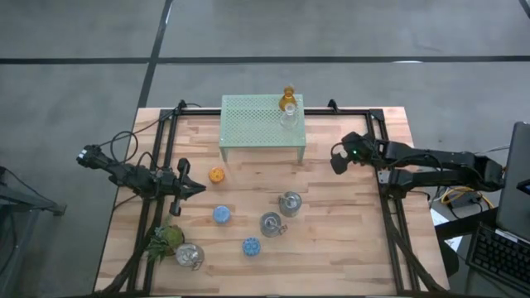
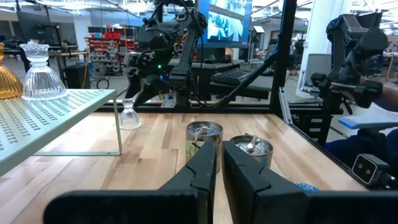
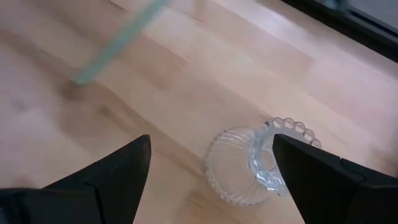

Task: Pick & Place candle stick holders
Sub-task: Put the transparent glass candle holder on the shelf

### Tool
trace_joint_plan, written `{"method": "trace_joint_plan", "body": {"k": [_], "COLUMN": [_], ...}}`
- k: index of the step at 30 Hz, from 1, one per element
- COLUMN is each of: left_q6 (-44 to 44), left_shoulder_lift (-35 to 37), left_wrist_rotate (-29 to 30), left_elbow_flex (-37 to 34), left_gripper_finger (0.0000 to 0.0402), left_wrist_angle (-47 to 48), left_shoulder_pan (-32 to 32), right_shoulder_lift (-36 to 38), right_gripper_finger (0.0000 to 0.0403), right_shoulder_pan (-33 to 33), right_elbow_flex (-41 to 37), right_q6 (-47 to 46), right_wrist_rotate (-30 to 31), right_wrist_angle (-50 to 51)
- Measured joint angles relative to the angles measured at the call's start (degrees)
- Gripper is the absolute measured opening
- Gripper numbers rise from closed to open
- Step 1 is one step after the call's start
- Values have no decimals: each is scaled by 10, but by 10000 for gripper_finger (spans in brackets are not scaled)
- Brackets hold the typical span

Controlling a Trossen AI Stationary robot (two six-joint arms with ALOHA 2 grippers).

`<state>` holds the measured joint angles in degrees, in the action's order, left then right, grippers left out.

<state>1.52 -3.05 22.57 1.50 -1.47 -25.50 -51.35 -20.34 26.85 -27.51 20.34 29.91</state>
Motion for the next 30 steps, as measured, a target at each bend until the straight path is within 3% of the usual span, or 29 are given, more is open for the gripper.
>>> {"method": "trace_joint_plan", "body": {"k": [6, 19, 26, 30], "left_q6": [0, 0, 0, 0], "left_shoulder_lift": [0, 0, 0, 0], "left_wrist_rotate": [0, 0, 0, 0], "left_elbow_flex": [0, 0, 0, 0], "left_gripper_finger": [30, 30, 30, 30], "left_wrist_angle": [0, 0, 0, 0], "left_shoulder_pan": [0, 0, 0, 0], "right_shoulder_lift": [9, 45, 63, 51], "right_gripper_finger": [327, 327, 327, 327], "right_shoulder_pan": [17, 59, 81, 84], "right_elbow_flex": [0, 3, 3, -7], "right_q6": [14, -12, -70, -95], "right_wrist_rotate": [-44, -38, 0, 27], "right_wrist_angle": [-50, -2, 77, 48]}}
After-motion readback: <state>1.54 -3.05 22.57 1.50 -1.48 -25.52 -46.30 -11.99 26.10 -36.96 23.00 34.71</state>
